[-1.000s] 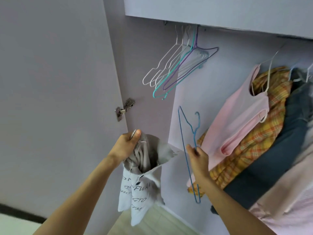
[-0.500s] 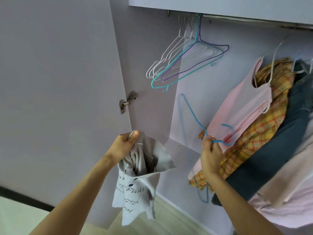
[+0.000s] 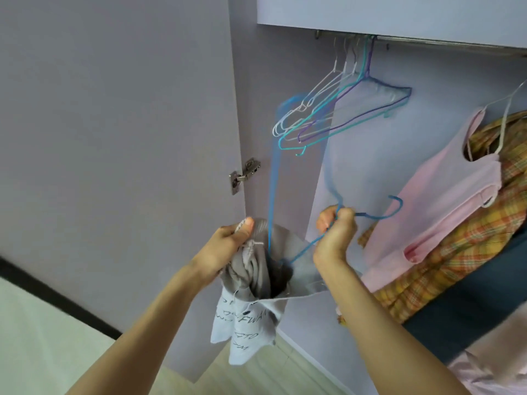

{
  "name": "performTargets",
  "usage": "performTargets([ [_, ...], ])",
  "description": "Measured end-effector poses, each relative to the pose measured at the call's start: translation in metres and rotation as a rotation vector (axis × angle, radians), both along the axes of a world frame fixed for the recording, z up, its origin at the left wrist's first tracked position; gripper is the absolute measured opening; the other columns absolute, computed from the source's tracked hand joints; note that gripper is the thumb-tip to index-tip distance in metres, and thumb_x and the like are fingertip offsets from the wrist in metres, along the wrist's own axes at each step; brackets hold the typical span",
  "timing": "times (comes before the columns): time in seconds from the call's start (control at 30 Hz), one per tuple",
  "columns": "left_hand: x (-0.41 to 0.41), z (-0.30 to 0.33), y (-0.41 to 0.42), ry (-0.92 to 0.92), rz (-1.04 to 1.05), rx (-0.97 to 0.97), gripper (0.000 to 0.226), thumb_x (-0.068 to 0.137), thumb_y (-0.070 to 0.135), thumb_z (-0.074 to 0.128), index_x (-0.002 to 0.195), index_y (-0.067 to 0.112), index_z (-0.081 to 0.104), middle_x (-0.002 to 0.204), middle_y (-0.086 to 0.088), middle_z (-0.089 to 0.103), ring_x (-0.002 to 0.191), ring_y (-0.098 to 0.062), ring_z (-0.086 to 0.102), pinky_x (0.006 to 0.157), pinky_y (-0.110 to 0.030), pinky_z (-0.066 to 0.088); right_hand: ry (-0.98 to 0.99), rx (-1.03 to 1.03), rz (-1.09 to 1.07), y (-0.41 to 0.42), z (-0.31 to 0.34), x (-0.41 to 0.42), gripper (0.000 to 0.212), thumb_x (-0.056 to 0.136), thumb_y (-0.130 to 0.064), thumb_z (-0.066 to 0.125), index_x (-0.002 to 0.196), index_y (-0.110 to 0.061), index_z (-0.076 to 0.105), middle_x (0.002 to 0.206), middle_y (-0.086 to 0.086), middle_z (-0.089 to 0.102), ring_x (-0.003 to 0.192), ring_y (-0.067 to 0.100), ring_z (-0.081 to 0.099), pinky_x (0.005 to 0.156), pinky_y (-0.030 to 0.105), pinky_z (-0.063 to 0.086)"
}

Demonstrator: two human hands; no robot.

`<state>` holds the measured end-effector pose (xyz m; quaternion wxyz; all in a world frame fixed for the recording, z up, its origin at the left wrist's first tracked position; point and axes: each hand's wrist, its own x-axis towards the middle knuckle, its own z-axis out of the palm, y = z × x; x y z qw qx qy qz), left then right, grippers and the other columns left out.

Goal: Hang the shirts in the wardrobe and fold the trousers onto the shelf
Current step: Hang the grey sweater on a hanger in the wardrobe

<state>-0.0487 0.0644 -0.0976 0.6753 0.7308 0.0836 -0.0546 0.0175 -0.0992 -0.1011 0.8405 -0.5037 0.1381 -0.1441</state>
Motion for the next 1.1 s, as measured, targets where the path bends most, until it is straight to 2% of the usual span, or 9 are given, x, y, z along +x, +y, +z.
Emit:
performTargets([
  [0.17,-0.007,0.029,0.024,-0.067,0.211,-0.12,0.041,0.096,0.031,0.044,0.074,0.006,0.067,0.066,-0.005,0.071,0.06,-0.012,0.068,0.056,-0.02,0.055,-0.044,-0.609,0.14,-0.009,-0.062,-0.012,0.016,0.081,-0.016,0.04,0.075,-0.013,0.054,0.079,0.008,0.056,0.079,0.02,0.053,0.079,0.035,0.041],
  [0.23,-0.01,0.033,0.035,-0.083,0.244,-0.105,0.041,0.096,0.031,0.044,0.074,0.005,0.067,0.068,-0.005,0.071,0.062,-0.013,0.066,0.059,-0.022,0.055,-0.058,-0.766,0.164,-0.02,-0.072,-0.007,0.02,0.087,-0.003,0.041,0.096,-0.001,0.059,0.104,0.017,0.059,0.102,0.03,0.053,0.094,0.03,0.037],
  [0.33,-0.013,0.032,0.047,-0.099,0.308,0.074,0.04,0.097,0.032,0.045,0.078,0.001,0.061,0.071,-0.012,0.06,0.066,-0.021,0.055,0.066,-0.034,0.047,-0.059,-0.937,0.261,-0.026,-0.074,0.002,0.027,0.091,0.002,0.04,0.113,0.001,0.056,0.118,0.017,0.058,0.11,0.029,0.051,0.087,0.015,0.031],
  [0.5,-0.022,0.026,0.06,-0.216,0.414,0.787,0.048,0.095,0.026,0.05,0.052,0.016,0.031,0.055,-0.005,0.037,0.054,-0.022,0.032,0.054,-0.029,0.021,-0.116,-1.222,0.291,-0.022,-0.062,0.005,0.024,0.088,-0.004,0.046,0.11,-0.003,0.057,0.097,0.019,0.064,0.089,0.038,0.058,0.074,0.035,0.04],
  [0.67,-0.022,0.019,0.047,-0.254,0.349,0.805,0.05,0.095,0.027,0.052,0.052,0.015,0.028,0.052,0.0,0.033,0.047,-0.01,0.029,0.047,-0.014,0.031,-0.353,-1.593,0.408,-0.002,-0.053,-0.005,0.019,0.09,-0.018,0.042,0.084,-0.006,0.055,0.064,0.017,0.058,0.066,0.037,0.058,0.055,0.029,0.027],
  [0.8,-0.028,0.017,0.046,-0.226,0.273,0.857,0.044,0.095,0.033,0.049,0.057,0.01,0.046,0.064,-0.002,0.045,0.06,-0.02,0.046,0.058,-0.022,0.037,-0.318,-1.395,0.264,0.003,-0.032,0.009,0.014,0.088,-0.006,0.051,0.098,-0.001,0.06,0.076,0.024,0.063,0.077,0.043,0.059,0.061,0.036,0.037],
  [0.9,-0.032,0.011,0.053,-0.323,0.271,0.939,0.026,0.094,0.032,0.052,0.106,0.02,0.07,0.095,-0.004,0.053,0.096,-0.022,0.048,0.089,-0.024,0.034,-0.308,-1.31,0.187,-0.002,-0.016,0.021,0.023,0.088,-0.005,0.05,0.108,-0.001,0.06,0.089,0.026,0.066,0.086,0.043,0.06,0.071,0.038,0.042],
  [1.03,-0.033,-0.004,0.063,-0.195,0.258,0.696,0.081,0.08,0.039,0.069,0.146,0.027,0.024,0.125,0.001,0.041,0.117,-0.015,0.036,0.103,-0.026,0.026,-0.301,-1.247,0.147,-0.012,-0.003,0.024,0.036,0.084,-0.018,0.039,0.106,0.002,0.06,0.093,0.026,0.066,0.088,0.042,0.06,0.075,0.037,0.041],
  [1.1,-0.029,-0.015,0.061,-0.061,0.197,0.537,0.078,0.084,0.031,0.067,0.147,0.021,0.022,0.118,0.004,0.046,0.112,-0.011,0.043,0.092,-0.024,0.033,-0.286,-1.215,0.097,-0.022,0.003,0.026,0.045,0.078,-0.021,0.036,0.106,0.004,0.059,0.094,0.026,0.065,0.089,0.04,0.06,0.076,0.037,0.041],
])
